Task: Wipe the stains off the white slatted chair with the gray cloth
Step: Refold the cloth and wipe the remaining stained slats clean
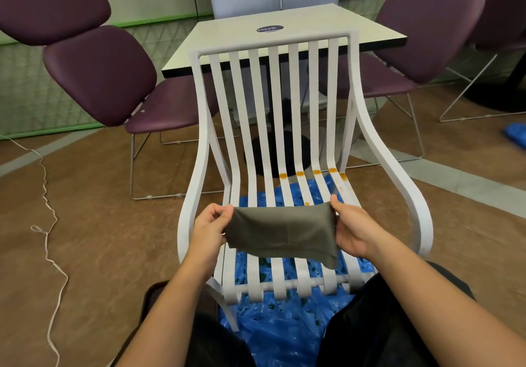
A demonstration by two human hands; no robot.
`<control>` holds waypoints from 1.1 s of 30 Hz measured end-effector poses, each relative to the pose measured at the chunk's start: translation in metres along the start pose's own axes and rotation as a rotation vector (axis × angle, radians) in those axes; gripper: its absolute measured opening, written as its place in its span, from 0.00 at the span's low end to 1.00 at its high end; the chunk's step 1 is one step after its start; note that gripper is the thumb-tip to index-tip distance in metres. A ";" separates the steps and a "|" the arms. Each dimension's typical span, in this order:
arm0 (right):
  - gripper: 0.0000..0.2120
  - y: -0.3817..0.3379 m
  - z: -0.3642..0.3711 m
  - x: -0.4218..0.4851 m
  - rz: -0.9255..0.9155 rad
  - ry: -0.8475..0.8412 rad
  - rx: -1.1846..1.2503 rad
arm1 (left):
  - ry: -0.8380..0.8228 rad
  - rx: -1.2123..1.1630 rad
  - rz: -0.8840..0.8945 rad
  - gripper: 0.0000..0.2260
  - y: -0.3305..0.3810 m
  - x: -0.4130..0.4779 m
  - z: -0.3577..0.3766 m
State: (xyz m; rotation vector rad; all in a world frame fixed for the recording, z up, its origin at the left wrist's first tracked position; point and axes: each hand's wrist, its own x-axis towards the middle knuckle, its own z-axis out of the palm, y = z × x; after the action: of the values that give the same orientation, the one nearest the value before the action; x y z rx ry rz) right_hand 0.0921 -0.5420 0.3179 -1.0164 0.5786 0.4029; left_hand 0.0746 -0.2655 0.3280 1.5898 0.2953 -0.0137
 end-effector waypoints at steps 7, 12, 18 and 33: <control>0.19 -0.007 -0.006 -0.004 0.002 -0.107 -0.070 | 0.034 0.032 0.047 0.09 -0.003 0.004 -0.006; 0.17 -0.008 -0.003 -0.005 -0.087 -0.095 -0.139 | 0.025 0.120 -0.089 0.09 -0.023 0.011 -0.004; 0.16 -0.004 -0.004 -0.004 -0.116 -0.065 -0.225 | 0.062 0.175 -0.235 0.09 -0.042 0.013 0.001; 0.09 0.001 -0.010 0.010 -0.188 -0.011 -0.263 | 0.086 0.195 -0.110 0.03 -0.041 0.012 -0.008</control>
State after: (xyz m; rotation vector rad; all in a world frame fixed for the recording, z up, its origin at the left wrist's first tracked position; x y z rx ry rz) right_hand 0.0968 -0.5500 0.3067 -1.3084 0.4218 0.3225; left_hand 0.0769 -0.2548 0.2863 1.7687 0.4599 -0.0602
